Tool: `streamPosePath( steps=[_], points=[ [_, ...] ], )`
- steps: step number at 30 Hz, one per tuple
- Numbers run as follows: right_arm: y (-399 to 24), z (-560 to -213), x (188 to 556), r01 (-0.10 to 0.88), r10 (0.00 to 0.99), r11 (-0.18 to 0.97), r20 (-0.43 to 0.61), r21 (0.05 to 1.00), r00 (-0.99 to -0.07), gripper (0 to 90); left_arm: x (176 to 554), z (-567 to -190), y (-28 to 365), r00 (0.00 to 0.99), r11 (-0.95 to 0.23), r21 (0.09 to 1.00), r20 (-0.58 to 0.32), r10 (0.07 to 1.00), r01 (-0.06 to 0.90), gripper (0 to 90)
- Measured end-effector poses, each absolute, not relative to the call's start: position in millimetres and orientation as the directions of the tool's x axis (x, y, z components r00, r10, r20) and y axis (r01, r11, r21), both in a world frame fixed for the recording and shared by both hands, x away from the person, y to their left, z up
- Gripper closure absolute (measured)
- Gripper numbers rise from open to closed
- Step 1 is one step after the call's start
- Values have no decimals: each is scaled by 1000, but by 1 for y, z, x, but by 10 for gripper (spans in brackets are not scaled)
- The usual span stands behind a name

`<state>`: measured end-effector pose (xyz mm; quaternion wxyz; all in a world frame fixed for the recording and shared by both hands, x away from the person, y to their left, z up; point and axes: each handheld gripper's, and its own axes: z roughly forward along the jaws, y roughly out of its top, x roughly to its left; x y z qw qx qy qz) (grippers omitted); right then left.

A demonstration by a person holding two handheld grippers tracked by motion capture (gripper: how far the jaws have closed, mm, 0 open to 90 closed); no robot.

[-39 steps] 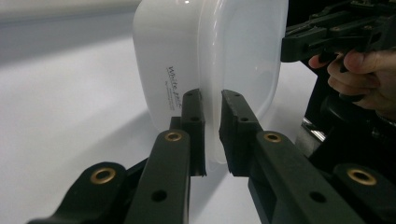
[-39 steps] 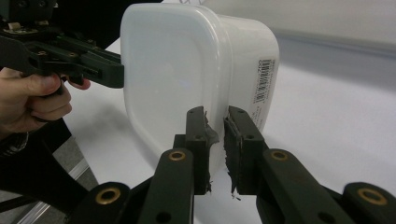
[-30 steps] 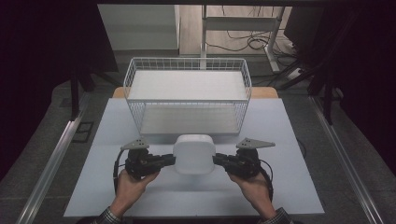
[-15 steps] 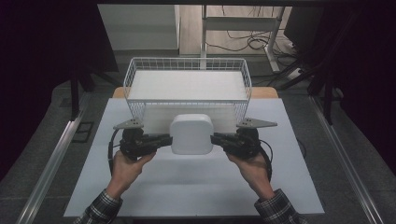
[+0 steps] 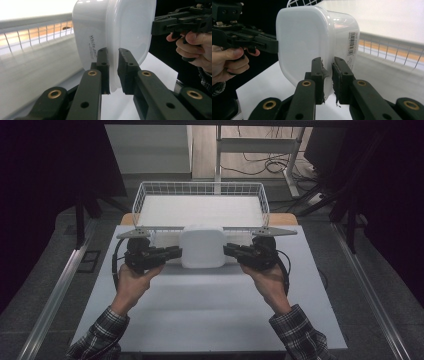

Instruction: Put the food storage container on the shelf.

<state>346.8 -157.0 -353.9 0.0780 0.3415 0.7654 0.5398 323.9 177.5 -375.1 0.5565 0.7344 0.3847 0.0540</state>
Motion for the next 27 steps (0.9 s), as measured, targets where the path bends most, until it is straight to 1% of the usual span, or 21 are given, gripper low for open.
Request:
streamPosePath(
  steps=[13, 27],
  points=[
    [-146, -316, 373, 410, 618, 175, 225, 895, -753, 788, 349, -339, 185, 698, -75, 873, -331, 635, 482, 804],
    [-141, -298, 403, 421, 650, 161, 225, 892, -726, 782, 380, -316, 183, 680, -93, 866, -315, 662, 491, 799]
  ],
)
